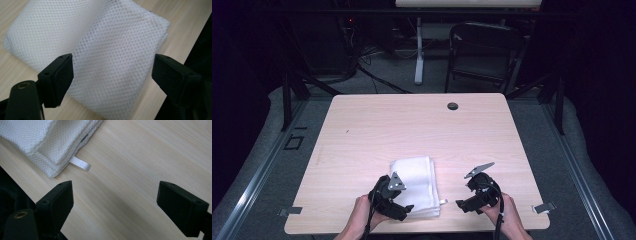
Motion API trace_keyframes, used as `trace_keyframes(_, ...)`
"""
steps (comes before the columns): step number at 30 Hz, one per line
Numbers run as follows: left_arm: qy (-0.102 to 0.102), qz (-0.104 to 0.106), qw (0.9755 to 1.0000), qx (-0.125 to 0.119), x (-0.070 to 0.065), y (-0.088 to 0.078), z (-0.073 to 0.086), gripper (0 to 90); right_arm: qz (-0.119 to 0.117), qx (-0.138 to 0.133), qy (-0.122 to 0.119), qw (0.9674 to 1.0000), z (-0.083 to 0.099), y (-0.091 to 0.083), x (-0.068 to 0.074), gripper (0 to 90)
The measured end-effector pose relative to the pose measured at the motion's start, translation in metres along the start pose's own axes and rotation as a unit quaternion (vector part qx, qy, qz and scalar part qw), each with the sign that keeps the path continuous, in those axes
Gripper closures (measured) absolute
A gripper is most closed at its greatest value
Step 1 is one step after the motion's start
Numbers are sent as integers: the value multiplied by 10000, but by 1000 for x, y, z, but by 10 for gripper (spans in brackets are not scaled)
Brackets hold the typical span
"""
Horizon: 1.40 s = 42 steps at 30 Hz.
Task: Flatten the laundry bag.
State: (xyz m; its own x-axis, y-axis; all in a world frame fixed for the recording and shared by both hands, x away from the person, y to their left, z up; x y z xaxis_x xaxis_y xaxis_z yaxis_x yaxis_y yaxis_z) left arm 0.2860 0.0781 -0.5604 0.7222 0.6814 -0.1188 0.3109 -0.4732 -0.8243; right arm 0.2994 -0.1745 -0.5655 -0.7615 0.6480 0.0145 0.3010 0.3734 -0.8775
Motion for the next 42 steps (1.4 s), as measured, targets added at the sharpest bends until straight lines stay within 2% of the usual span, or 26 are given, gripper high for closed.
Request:
trace_keyframes(8,218,77,9997,120,-14,12,-4,202,18,90,-54,9999,-1,2,1,142)
trace_keyframes(14,455,-57,9985,312,-22,25,-5,228,4,62,-9,10000,-1,4,2,146)
trace_keyframes(16,486,-124,9981,366,-22,30,-5,258,-7,50,-1,10000,-1,5,2,147)
trace_keyframes(21,578,-113,9966,584,-20,40,-3,327,-48,124,-45,9999,0,7,3,154)
trace_keyframes(23,670,-158,9953,685,-20,44,-2,360,-64,100,-19,9999,-1,8,4,155)
trace_keyframes(24,711,-190,9949,696,-20,45,-1,366,-53,172,-89,9998,0,8,3,155)
trace_keyframes(26,759,-201,9943,719,-20,46,-2,412,-114,140,-58,9998,-1,9,5,157)
trace_keyframes(27,773,-222,9941,721,-19,45,-2,412,-114,140,-58,9998,-1,9,5,157)
trace_keyframes(30,793,-173,9940,730,-18,45,-2,509,-71,182,-80,9998,-1,10,6,166)
trace_keyframes(31,806,-145,9939,733,-18,45,-2,509,-71,182,-80,9998,-1,10,6,166)
trace_keyframes(34,815,-102,9940,725,-17,44,-1,582,-77,196,-113,9997,-1,10,7,170)
trace_keyframes(39,758,-61,9948,681,-13,43,-1,680,-60,204,-165,9996,-2,12,9,185)
trace_keyframes(42,673,17,9958,621,-11,42,-1,744,-78,220,-227,9995,-3,12,10,254)
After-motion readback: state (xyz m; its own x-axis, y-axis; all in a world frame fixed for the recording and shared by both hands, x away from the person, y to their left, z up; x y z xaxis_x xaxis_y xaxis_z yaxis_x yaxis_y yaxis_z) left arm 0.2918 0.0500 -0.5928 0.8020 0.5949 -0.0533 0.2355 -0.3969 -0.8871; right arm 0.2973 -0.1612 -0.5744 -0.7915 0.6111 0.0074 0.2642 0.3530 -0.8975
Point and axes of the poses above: each handheld gripper's, and its own axes: y roughly forward along the jaws, z roughly out of its underside, x roughly to its left, the point moved 5 cm from there along y, roughly forward along the jaws, and after that the axes turned 11 degrees about -y, right-handed, at the moved point
